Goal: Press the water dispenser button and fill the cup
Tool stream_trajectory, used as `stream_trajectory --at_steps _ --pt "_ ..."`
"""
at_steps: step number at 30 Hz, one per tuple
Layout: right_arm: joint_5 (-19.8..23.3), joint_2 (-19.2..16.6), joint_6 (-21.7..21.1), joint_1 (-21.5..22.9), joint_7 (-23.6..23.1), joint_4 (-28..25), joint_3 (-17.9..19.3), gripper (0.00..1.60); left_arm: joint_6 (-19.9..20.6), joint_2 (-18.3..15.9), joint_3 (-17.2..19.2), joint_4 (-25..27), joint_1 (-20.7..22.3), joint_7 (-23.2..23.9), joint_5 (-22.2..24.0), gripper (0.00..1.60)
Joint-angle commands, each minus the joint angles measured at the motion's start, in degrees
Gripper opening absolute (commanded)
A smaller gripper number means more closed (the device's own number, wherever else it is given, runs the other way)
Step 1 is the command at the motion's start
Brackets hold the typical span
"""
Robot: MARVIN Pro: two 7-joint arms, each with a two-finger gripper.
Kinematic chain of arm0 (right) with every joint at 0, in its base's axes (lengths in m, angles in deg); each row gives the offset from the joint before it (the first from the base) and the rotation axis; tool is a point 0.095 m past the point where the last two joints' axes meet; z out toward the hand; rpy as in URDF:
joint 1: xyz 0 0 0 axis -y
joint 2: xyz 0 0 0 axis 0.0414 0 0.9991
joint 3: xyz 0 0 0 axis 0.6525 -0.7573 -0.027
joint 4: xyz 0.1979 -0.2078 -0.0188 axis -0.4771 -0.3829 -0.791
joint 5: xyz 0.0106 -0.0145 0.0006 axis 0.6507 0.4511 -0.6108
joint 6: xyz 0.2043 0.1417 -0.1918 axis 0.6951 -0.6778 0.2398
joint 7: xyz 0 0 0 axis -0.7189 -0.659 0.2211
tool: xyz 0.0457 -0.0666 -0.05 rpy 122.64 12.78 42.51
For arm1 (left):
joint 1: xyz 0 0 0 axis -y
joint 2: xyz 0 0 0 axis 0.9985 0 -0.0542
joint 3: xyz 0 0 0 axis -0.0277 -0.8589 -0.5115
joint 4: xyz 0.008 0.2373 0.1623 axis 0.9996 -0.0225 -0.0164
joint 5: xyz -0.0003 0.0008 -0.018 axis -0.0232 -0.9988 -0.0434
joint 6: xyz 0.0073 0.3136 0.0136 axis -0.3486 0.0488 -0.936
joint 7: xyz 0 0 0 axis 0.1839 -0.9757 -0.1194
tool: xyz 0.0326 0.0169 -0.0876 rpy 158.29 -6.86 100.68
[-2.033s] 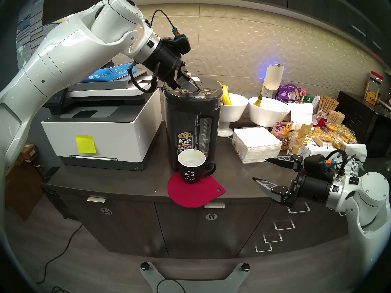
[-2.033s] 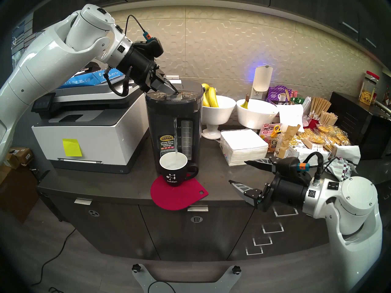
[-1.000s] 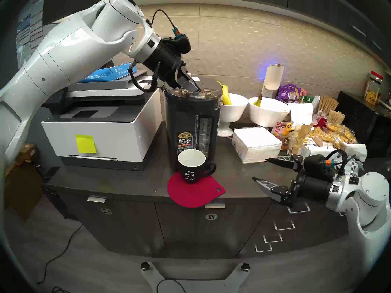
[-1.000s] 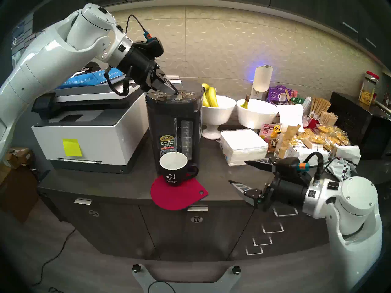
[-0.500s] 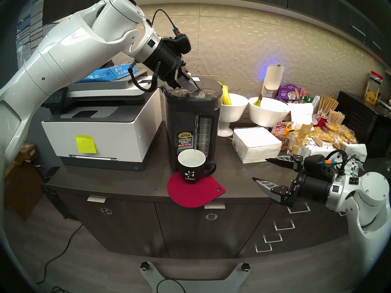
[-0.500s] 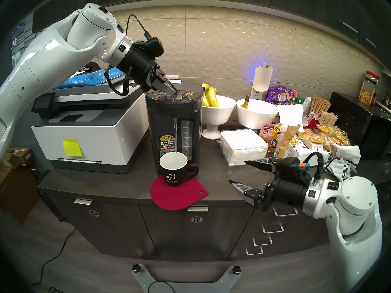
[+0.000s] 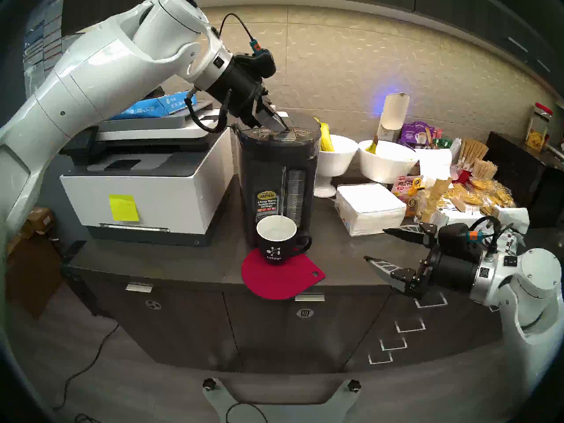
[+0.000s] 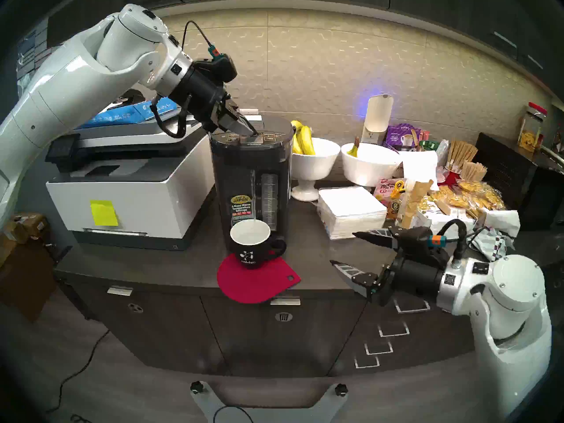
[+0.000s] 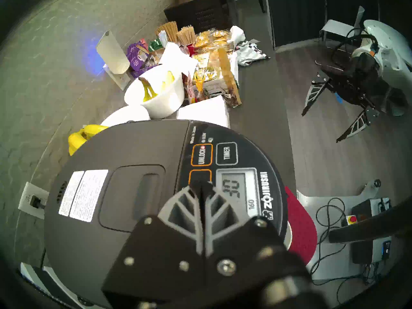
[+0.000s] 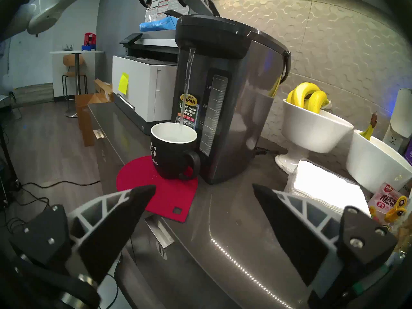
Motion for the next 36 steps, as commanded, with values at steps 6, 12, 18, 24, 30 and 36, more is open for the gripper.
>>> stream_trajectory --at_steps 6,12,18,24,30,36 --pt "0.0 -0.1 0.0 0.2 0.0 -0.7 0.0 1.60 0.3 0.7 -2.3 0.3 -1.9 1.2 -0.1 0.00" --pt "0.0 -0.1 0.0 0.2 0.0 -0.7 0.0 1.60 0.4 0.8 -2.4 0.3 -1.8 1.2 -0.1 0.00" --pt "0.0 -0.1 0.0 0.2 0.0 -0.7 0.0 1.60 0.5 0.8 -2.5 0.5 -1.8 1.0 -0.1 0.00" --pt "0.0 -0.1 0.0 0.2 0.0 -0.7 0.0 1.60 0.7 0.5 -2.4 1.0 -1.8 0.7 0.1 0.00" --pt "0.0 -0.1 0.0 0.2 0.1 -0.7 0.0 1.60 0.7 -0.9 -1.0 2.4 -1.9 -0.8 0.6 0.00" --pt "0.0 -0.1 -0.1 0.2 0.1 -0.7 0.0 1.60 0.1 -3.5 1.3 5.1 -2.7 -3.5 2.2 0.00"
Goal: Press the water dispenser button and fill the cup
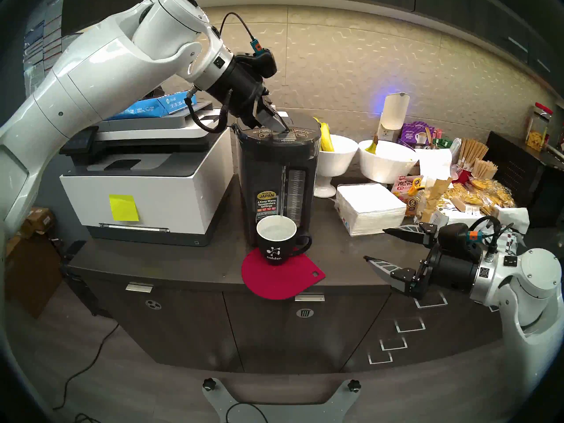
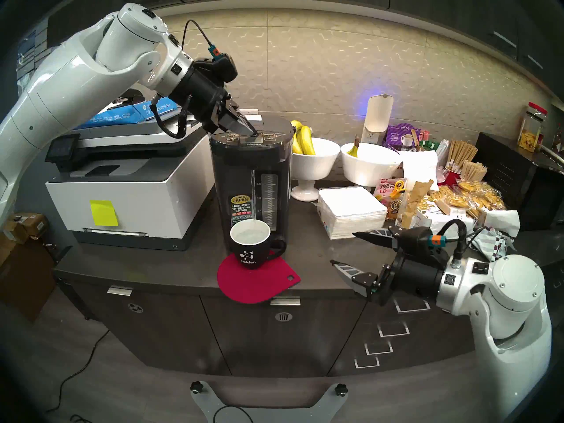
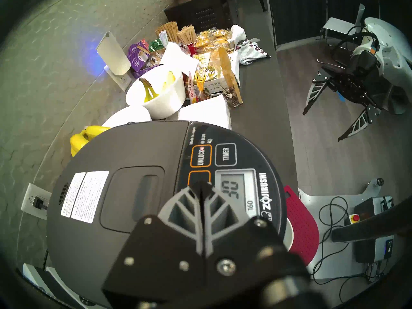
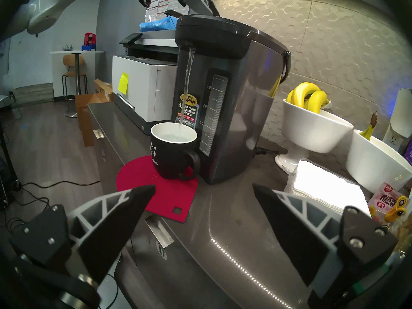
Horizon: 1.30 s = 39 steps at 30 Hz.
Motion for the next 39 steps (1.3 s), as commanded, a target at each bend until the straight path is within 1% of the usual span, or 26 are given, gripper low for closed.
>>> stream_trajectory --at_steps 1,5,10,15,17,18,19,20,21,22,23,25,26,28,30,31,33,34,35,39 --pt "0.0 -0.1 -0.1 0.2 0.1 -0.7 0.0 1.60 0.0 -3.2 1.7 3.6 -2.3 -2.1 1.9 0.00" --pt "0.0 -0.1 0.0 0.2 0.0 -0.7 0.0 1.60 0.0 -5.1 3.8 5.2 -0.4 -2.9 2.4 0.00" --pt "0.0 -0.1 0.0 0.2 0.0 -0.6 0.0 1.60 -0.2 -6.3 6.9 6.7 2.0 -3.6 3.2 0.00" --pt "0.0 -0.1 0.1 0.2 0.0 -0.6 0.0 1.60 -0.6 -8.7 10.7 10.4 2.8 -5.1 4.5 0.00" --pt "0.0 -0.1 0.1 0.2 0.0 -0.6 0.0 1.60 -0.5 -9.2 11.2 11.4 2.8 -5.3 4.7 0.00" --pt "0.0 -0.1 0.1 0.2 0.0 -0.6 0.0 1.60 -0.6 -11.1 12.9 14.0 1.9 -6.6 5.8 0.00" --pt "0.0 -0.1 0.1 0.2 0.0 -0.6 0.0 1.60 -0.7 -12.4 13.8 15.6 1.2 -7.5 6.5 0.00" --pt "0.0 -0.1 0.1 0.2 0.0 -0.6 0.0 1.60 -1.0 -13.0 14.2 16.1 0.9 -7.4 6.8 0.00" --pt "0.0 -0.1 0.1 0.2 0.0 -0.6 0.0 1.60 -1.1 -13.8 15.4 17.3 -0.2 -8.3 7.4 0.00" --pt "0.0 -0.1 0.1 0.2 0.0 -0.6 0.0 1.60 -1.1 -13.8 15.4 17.3 -0.2 -8.3 7.4 0.00" --pt "0.0 -0.1 0.1 0.2 0.0 -0.6 0.0 1.60 -1.1 -15.2 16.9 19.6 -1.7 -9.1 8.2 0.00" --pt "0.0 -0.1 0.1 0.2 0.0 -0.6 0.0 1.60 -1.0 -15.8 17.4 20.5 -2.1 -9.4 8.4 0.00" --pt "0.0 -0.1 0.1 0.2 0.0 -0.6 0.0 1.60 -1.3 -17.3 18.8 22.9 -3.5 -10.3 9.1 0.00" --pt "0.0 -0.1 0.1 0.2 0.0 -0.5 0.0 1.60 -1.4 -18.8 19.8 25.1 -4.6 -11.2 9.6 0.00" --pt "0.0 -0.1 0.1 0.2 0.0 -0.5 0.0 1.60 -1.4 -19.4 20.1 26.2 -5.2 -11.6 9.6 0.00" --pt "0.0 -0.1 0.1 0.2 0.0 -0.5 0.0 1.60 -1.6 -21.0 20.9 28.5 -6.5 -12.6 10.2 0.00" --pt "0.1 -0.1 0.1 0.2 0.0 -0.5 0.0 1.60 -1.9 -22.7 21.5 30.3 -7.8 -13.6 10.6 0.00" --pt "0.1 -0.1 0.1 0.2 0.0 -0.5 0.0 1.60 -1.8 -22.8 21.6 30.8 -8.2 -13.8 10.6 0.00" --pt "0.1 -0.1 0.1 0.2 0.0 -0.5 0.0 1.60 -1.8 -22.8 21.6 30.8 -8.2 -13.8 10.6 0.00" --pt "0.1 -0.1 0.1 0.2 -0.1 -0.4 0.0 1.60 -1.7 -26.2 21.3 33.5 -11.0 -15.2 11.3 0.00"
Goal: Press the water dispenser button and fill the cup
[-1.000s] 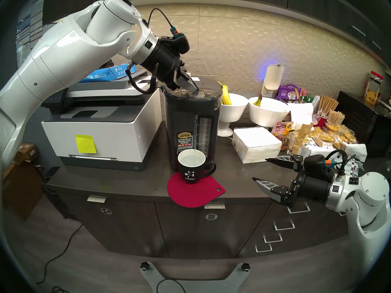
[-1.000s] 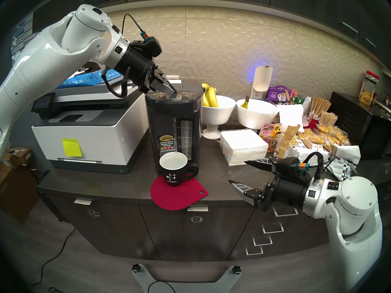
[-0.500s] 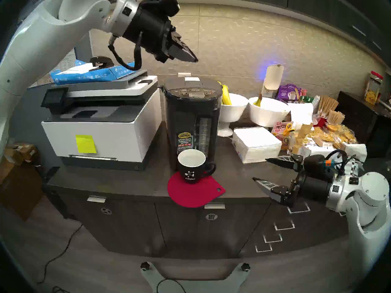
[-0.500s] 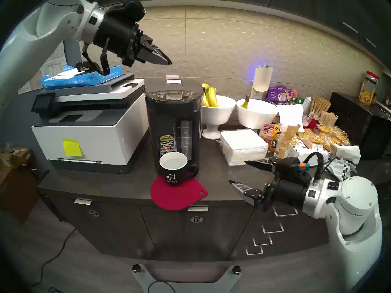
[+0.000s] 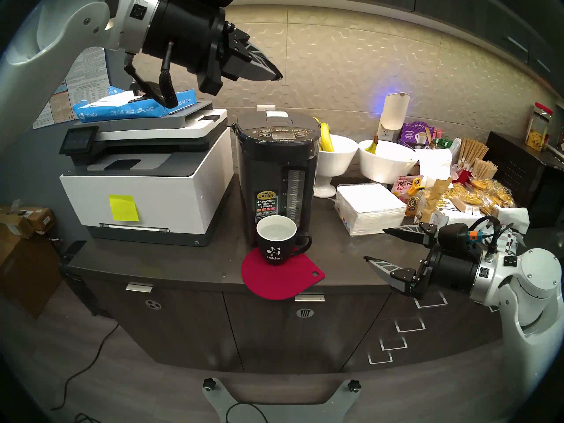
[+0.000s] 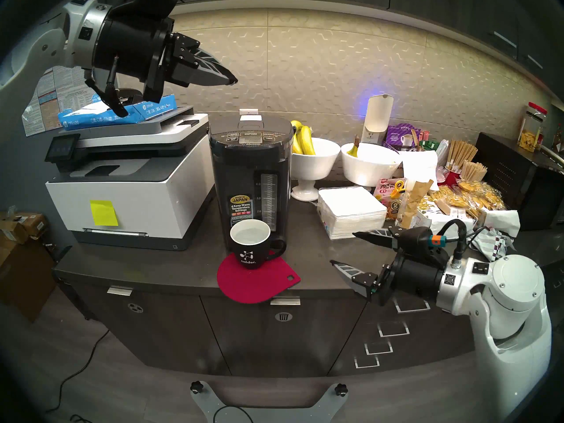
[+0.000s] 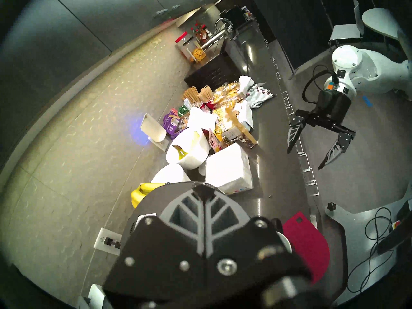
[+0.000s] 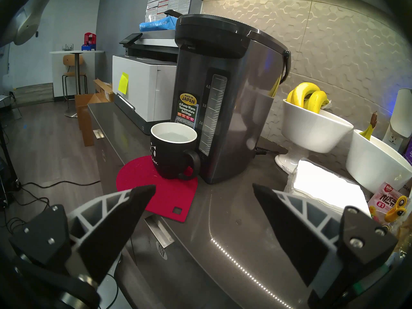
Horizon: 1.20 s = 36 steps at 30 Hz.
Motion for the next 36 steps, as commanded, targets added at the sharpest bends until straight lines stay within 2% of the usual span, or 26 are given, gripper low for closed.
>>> stream_trajectory --at_steps 1,4,6,12,23,36 --pt "0.1 -0.1 0.1 0.2 0.0 -0.4 0.0 1.60 0.0 -6.2 1.3 3.8 -4.9 -2.8 1.1 0.00" --pt "0.1 -0.1 0.1 0.2 0.0 -0.4 0.0 1.60 -0.5 -9.7 1.0 5.3 -7.2 -4.0 1.9 0.00" --pt "0.1 -0.1 0.1 0.2 0.0 -0.4 0.0 1.60 -0.5 -9.6 1.0 5.3 -7.6 -4.2 1.9 0.00" --pt "0.1 -0.1 0.1 0.2 0.0 -0.3 0.0 1.60 -1.7 -14.3 0.6 6.3 -10.4 -6.0 3.2 0.00" --pt "0.1 -0.1 0.1 0.2 -0.1 -0.2 0.0 1.60 -4.1 -17.5 -0.2 7.6 -14.1 -9.0 5.1 0.00" --pt "0.1 -0.1 0.1 0.2 -0.1 -0.2 0.0 1.60 -7.5 -19.2 -0.5 9.9 -17.0 -12.2 7.1 0.00"
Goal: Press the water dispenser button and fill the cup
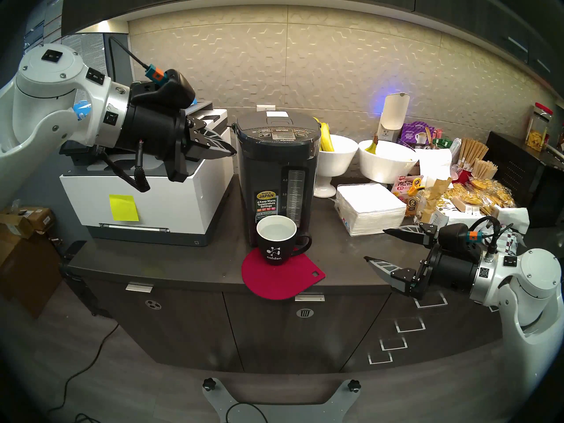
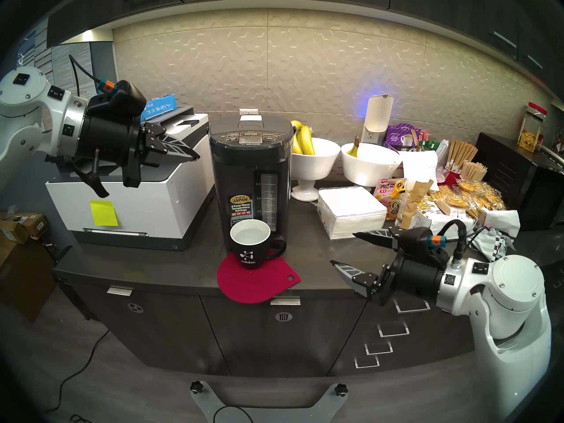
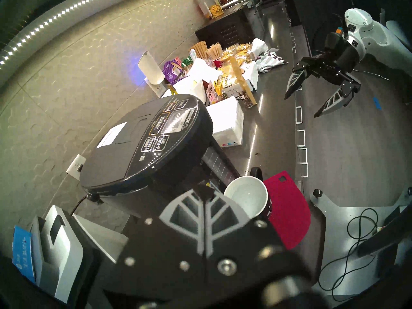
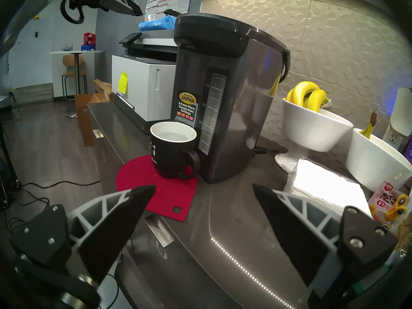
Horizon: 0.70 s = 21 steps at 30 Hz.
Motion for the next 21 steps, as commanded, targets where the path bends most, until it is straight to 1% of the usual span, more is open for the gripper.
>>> stream_trajectory --at_steps 1,4,5,6,7,21 --pt "0.1 -0.1 0.1 0.2 0.0 -0.4 0.0 1.60 -2.2 -1.3 0.3 1.0 -1.4 -2.0 1.0 0.00" --pt "0.1 -0.1 0.1 0.2 0.0 -0.4 0.0 1.60 -3.0 -1.5 0.0 1.7 -2.2 -2.7 1.3 0.00" --pt "0.1 -0.1 0.1 0.2 0.0 -0.4 0.0 1.60 -3.2 -1.6 -0.1 1.9 -2.4 -2.9 1.4 0.32" --pt "0.1 -0.1 0.1 0.2 0.0 -0.4 0.0 1.60 -3.4 -1.6 -0.3 2.2 -2.8 -3.2 1.5 1.11" --pt "0.1 -0.1 0.1 0.2 0.0 -0.4 0.0 1.60 -3.6 -1.7 -0.5 2.5 -3.1 -3.4 1.5 1.60" --pt "0.1 -0.1 0.1 0.2 -0.1 -0.4 0.0 1.60 -7.1 -2.3 -1.9 5.5 -6.3 -7.5 2.4 1.60"
